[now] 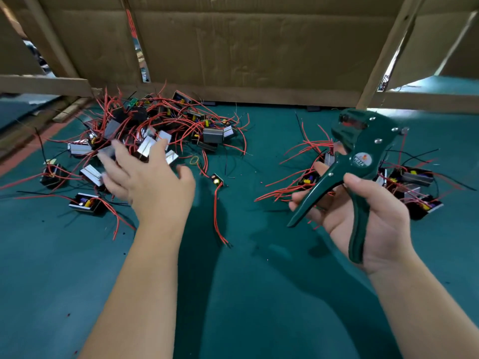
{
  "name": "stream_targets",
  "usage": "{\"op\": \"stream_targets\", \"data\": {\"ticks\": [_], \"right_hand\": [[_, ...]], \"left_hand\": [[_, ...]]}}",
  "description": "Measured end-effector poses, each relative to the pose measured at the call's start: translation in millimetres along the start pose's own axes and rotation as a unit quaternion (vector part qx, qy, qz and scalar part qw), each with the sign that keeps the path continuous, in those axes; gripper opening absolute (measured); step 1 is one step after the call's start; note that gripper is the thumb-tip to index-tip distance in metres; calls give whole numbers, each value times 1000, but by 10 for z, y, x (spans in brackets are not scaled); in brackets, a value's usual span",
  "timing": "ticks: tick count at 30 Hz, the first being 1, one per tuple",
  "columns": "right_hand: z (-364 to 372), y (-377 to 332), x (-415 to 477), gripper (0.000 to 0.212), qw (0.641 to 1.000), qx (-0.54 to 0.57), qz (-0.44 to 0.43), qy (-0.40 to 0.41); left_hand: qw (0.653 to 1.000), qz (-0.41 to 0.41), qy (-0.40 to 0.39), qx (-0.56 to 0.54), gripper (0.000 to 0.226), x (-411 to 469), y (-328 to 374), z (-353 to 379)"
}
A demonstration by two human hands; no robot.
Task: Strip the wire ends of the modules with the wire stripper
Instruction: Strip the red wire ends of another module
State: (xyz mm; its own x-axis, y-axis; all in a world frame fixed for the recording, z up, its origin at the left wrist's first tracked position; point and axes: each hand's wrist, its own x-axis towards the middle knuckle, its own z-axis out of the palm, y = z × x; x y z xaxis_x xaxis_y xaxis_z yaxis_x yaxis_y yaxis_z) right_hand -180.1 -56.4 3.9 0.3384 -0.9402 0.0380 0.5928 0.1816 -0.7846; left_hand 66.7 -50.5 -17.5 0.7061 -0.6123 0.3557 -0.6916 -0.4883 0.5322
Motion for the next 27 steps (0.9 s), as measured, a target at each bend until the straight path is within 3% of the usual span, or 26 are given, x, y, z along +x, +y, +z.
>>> {"op": "stream_targets", "data": {"ticks": [3,5,9,12,16,20,23,25,27], "right_hand": [[-21,24,-1,47,1000,0,16,-2],[-28,40,-6,44,1000,4,23,-5],[6,73,-22,60,999,0,34,-13],[24,93,-37,61,999,-8,46,-20],[44,96,-59,66,995,7,86,-47],[50,55,-77,76,977,60,172,-107],[38,27,-85,76,966,106,173,-161],[33,5,-71,78,964,133,159,-168],[24,-21,-59,80,971,122,142,-150]], "left_hand": [[997,-49,-58,11,44,92,-96,26],[999,-30,-26,-29,37,137,-146,41],[991,0,16,-134,39,192,-161,56],[972,54,45,-226,40,154,-67,56],[897,161,-1,-411,42,-63,135,18],[765,199,-240,-564,30,-334,321,-9],[647,175,-399,-625,33,-440,380,-4],[619,147,-437,-636,35,-424,384,0],[617,133,-456,-627,36,-391,366,-3]]}}
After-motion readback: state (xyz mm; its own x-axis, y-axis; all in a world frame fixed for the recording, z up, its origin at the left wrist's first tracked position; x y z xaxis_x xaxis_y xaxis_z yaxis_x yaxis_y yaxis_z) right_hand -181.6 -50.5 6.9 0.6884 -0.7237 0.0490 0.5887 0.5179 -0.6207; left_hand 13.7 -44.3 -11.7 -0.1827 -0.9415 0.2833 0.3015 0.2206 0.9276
